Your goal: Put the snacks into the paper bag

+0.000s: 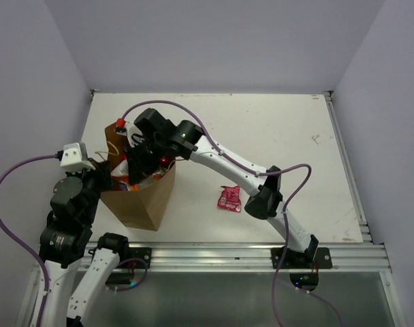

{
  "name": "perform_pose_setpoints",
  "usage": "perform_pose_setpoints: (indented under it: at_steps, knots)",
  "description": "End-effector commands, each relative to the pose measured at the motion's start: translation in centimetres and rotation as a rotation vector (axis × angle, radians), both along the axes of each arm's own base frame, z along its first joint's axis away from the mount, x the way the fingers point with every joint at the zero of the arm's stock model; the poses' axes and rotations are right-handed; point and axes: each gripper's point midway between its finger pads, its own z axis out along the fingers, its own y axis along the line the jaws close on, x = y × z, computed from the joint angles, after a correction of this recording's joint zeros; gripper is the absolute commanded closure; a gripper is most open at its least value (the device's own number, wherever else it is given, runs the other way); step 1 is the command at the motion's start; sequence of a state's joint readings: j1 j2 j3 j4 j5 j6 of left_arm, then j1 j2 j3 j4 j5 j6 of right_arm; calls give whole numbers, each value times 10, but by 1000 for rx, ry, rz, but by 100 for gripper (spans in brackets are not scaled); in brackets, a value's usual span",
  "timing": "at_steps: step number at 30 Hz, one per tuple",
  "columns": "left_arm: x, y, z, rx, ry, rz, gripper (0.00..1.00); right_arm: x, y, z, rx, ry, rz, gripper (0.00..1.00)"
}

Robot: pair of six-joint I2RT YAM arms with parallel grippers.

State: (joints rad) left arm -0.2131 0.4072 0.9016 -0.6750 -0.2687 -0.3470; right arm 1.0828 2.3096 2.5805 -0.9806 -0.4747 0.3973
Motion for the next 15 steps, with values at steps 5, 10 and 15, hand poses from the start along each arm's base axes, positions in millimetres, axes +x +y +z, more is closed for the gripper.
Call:
perform_pose_setpoints:
  at_steps: [5, 10, 15]
  knots:
    - [3, -6, 22, -6, -79, -33, 100, 6, -31, 78, 100, -244, -36, 30]
    - [3, -6, 22, -6, -78, -33, 100, 13, -90, 192, 287, -511, -222, 21]
    - [2, -6, 21, -6, -79, -33, 100, 23, -198, 229, 275, -677, -521, 13]
